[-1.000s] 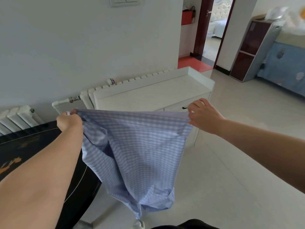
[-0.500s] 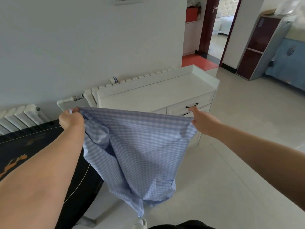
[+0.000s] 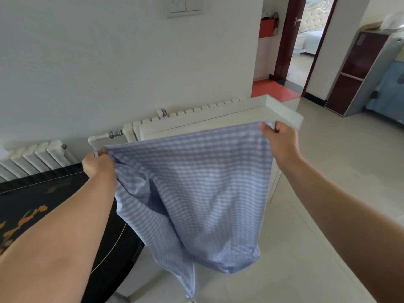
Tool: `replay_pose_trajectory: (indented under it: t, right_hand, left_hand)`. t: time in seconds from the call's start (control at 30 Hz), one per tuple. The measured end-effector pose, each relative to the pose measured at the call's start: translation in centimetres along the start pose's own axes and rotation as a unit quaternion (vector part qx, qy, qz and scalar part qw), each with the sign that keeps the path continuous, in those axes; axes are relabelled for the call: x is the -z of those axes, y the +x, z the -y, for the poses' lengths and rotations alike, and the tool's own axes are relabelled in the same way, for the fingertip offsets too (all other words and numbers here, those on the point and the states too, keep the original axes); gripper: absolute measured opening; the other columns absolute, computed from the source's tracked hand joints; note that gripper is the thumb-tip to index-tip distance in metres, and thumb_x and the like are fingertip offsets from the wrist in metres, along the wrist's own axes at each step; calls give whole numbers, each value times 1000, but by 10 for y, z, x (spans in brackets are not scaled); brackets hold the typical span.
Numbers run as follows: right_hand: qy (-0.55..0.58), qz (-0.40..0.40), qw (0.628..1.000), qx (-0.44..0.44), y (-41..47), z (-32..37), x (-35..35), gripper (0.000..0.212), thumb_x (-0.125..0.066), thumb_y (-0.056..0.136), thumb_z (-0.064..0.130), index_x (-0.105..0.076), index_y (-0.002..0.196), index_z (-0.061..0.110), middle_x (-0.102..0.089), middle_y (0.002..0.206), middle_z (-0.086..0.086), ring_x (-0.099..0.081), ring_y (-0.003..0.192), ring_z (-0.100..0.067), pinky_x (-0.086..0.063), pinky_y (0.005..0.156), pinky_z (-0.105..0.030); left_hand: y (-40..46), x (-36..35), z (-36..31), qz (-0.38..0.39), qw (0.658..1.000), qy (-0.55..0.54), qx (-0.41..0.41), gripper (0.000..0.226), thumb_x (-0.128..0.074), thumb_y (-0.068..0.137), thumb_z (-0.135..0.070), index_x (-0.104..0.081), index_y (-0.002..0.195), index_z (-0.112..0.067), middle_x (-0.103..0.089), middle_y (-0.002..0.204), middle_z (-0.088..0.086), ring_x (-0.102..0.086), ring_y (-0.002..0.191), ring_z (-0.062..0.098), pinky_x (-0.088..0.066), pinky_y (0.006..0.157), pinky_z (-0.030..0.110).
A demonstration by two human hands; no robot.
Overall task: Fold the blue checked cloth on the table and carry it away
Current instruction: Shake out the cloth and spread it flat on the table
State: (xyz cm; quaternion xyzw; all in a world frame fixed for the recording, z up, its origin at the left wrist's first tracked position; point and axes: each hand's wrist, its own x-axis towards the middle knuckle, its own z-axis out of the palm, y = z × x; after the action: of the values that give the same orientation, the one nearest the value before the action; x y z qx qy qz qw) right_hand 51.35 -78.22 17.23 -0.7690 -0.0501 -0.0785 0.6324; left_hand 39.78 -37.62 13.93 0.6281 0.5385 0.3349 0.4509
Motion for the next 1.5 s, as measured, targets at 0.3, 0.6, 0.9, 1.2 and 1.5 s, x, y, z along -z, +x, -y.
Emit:
replay_pose_trajectory:
  t: [0.3,0.6,0.9,1.2,1.5]
  right_hand:
    - [-61,16,992,109,14,33,-16,42,-52,97,19,-27,63,18,-23,59,0,-24,42,-2,-21,41,-14]
    - [-39,-77,991,98,26,39,-15,43,-50,96,23,-24,63,21,-27,62,5,-24,54,-5,-24,48,-16]
    - [-65,-95,993,-6,19,13,-7,43,-51,95,27,-25,62,20,-28,60,2,-27,52,-11,-28,45,-20]
    - [-143,-85,981,-105,21,10,-17,30,-42,93,21,-36,64,17,-36,61,1,-35,53,-14,-29,51,-26]
    - [-22,-112,981,-160,-41,-3,-48,14,-41,91,10,-49,82,17,-43,68,0,-36,51,-11,-30,43,-21]
  left_hand:
    - [6,6,-3,2,1000,-9,5,32,-49,98,-25,-51,72,-5,-52,77,-3,-49,96,16,-36,80,25]
    - [12,-11,-19,-5,995,-89,-54,29,-48,97,-23,-55,71,-12,-57,72,-1,-52,83,13,-42,72,24]
    - [22,-18,-19,80,994,50,-62,32,-50,93,-33,-60,88,-3,-61,99,20,-61,100,37,-49,82,39]
    - [10,-37,-40,186,981,54,-14,48,-57,93,-32,-53,131,-3,-55,135,15,-55,123,32,-47,93,36]
    - [-53,-71,-86,251,963,-7,-100,48,-59,91,-42,-63,118,-2,-63,124,16,-58,117,32,-46,94,33]
